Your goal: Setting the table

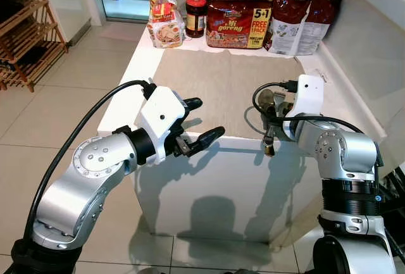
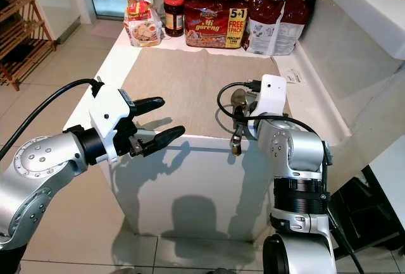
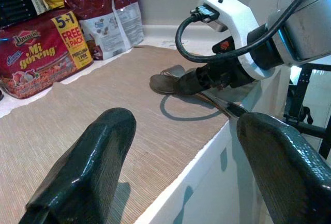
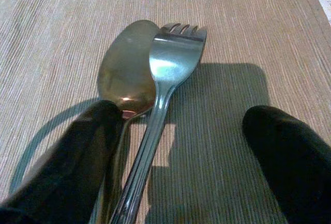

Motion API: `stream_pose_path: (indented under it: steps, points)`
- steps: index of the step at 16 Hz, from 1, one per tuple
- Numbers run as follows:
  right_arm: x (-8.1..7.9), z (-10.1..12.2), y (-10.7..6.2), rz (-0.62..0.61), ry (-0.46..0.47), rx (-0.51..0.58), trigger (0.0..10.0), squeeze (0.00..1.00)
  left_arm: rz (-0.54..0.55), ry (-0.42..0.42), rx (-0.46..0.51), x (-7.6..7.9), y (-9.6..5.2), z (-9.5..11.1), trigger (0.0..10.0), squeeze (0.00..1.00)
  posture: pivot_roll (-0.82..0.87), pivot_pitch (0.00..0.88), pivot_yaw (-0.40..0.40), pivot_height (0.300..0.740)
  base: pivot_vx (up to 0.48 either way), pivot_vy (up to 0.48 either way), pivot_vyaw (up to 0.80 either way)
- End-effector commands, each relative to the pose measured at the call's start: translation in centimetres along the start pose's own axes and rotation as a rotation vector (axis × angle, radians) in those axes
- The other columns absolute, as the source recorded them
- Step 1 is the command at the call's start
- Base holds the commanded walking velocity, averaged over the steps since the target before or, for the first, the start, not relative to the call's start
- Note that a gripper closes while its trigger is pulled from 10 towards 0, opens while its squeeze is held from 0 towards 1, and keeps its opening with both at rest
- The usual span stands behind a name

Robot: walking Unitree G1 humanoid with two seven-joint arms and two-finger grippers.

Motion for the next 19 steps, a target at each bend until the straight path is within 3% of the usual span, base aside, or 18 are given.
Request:
stream_pose_path:
  steps: [1, 19]
  points:
    - [0.15, -0.16, 0.15, -0.006, -0.005, -0.027, 0.0, 0.0, -0.03, 0.004, -0.001, 0.4, 0.02, 0.17, 10.0, 0.0, 0.09, 0.017, -0.06, 0.74, 0.0, 0.0, 0.0]
    - [0.35, 0.37, 0.38, 0.019, -0.027, -0.039, 0.0, 0.0, -0.011, 0.019, -0.012, -0.13, 0.08, 0.16, 10.0, 0.0, 0.1, 0.024, -0.058, 0.74, 0.0, 0.0, 0.0]
Point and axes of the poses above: a point about 5 cm out from each wrist's last joint towards the gripper, its own y axis pointing out of the wrist towards the gripper, its own z axis along the axis of the wrist's last joint, x = y × z, the point moved 1 cm from there along y, pointing out of the wrist towards the gripper, and after that the axes turned 7 degrees about y, right-handed, at the moved point
